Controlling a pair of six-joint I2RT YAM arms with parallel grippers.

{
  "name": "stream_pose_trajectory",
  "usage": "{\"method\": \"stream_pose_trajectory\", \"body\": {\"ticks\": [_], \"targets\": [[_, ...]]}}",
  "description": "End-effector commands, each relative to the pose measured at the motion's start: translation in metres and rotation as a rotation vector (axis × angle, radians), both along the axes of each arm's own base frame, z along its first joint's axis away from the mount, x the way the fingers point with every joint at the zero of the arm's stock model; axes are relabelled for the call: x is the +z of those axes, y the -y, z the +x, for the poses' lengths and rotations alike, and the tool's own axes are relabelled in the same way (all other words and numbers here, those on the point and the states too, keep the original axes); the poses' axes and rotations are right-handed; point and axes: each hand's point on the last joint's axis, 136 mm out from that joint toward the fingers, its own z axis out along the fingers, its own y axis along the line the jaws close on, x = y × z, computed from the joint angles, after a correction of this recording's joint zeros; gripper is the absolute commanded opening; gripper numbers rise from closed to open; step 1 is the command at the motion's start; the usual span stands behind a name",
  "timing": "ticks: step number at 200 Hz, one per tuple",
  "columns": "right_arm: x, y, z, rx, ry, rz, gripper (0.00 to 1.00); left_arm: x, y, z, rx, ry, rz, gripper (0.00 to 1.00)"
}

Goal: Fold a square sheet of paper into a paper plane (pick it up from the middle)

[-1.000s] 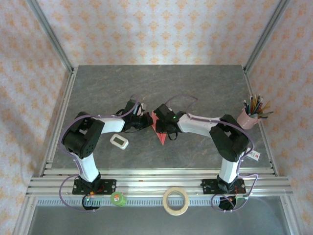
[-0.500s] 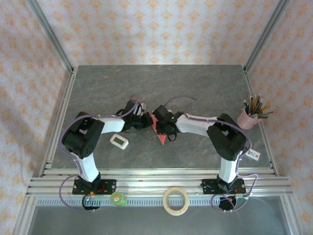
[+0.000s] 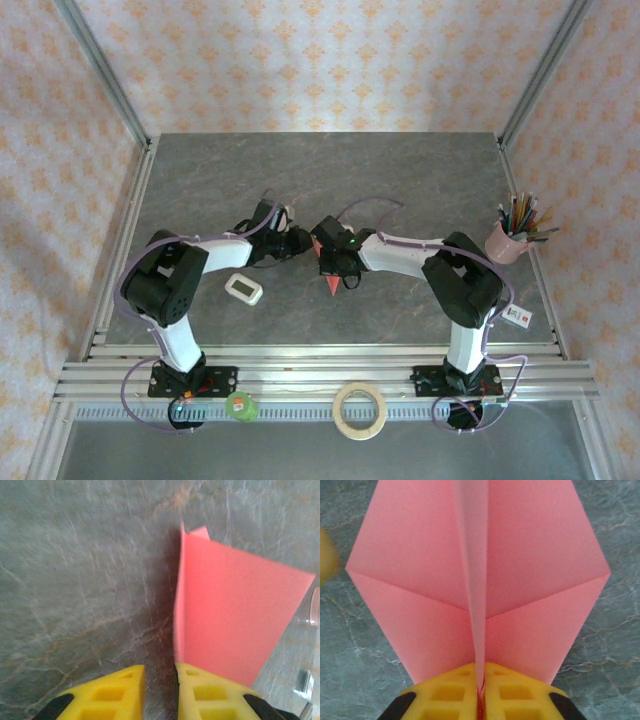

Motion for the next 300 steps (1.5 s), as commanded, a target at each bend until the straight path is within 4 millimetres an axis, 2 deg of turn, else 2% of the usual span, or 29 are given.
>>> {"method": "stream_pose_trajectory", "body": {"ticks": [1,31,63,79,105,146,178,218,300], "targets": [[0.010,0.007,0.011,-0.037,0.054,-0.055,0.07,0.021,-0.023,0.013,0.082,0.055,0.034,0.29],[0.034,0.015,0.033,-0.062,0.140,-0.073,0.05,0.026,-0.063,0.019,0.176,0.069,0.094,0.41],[0.058,0.026,0.078,-0.057,0.215,-0.051,0.05,0.042,-0.107,0.025,0.269,0.117,0.198,0.54],[0.061,0.029,0.102,-0.022,0.230,-0.051,0.06,0.049,-0.125,0.027,0.305,0.137,0.253,0.62],[0.049,0.037,0.138,0.039,0.197,-0.090,0.07,0.055,-0.143,0.028,0.340,0.156,0.310,0.72],[0.034,0.036,0.181,0.128,0.156,-0.120,0.09,0.047,-0.147,0.029,0.343,0.144,0.323,0.82],[0.024,0.038,0.201,0.126,0.135,-0.150,0.10,0.038,-0.143,0.030,0.330,0.125,0.311,0.86],[0.009,0.040,0.207,0.086,0.114,-0.155,0.15,0.029,-0.142,0.030,0.318,0.107,0.312,0.90],[-0.005,0.047,0.208,0.028,0.108,-0.183,0.25,0.028,-0.138,0.024,0.301,0.117,0.291,0.95]]}}
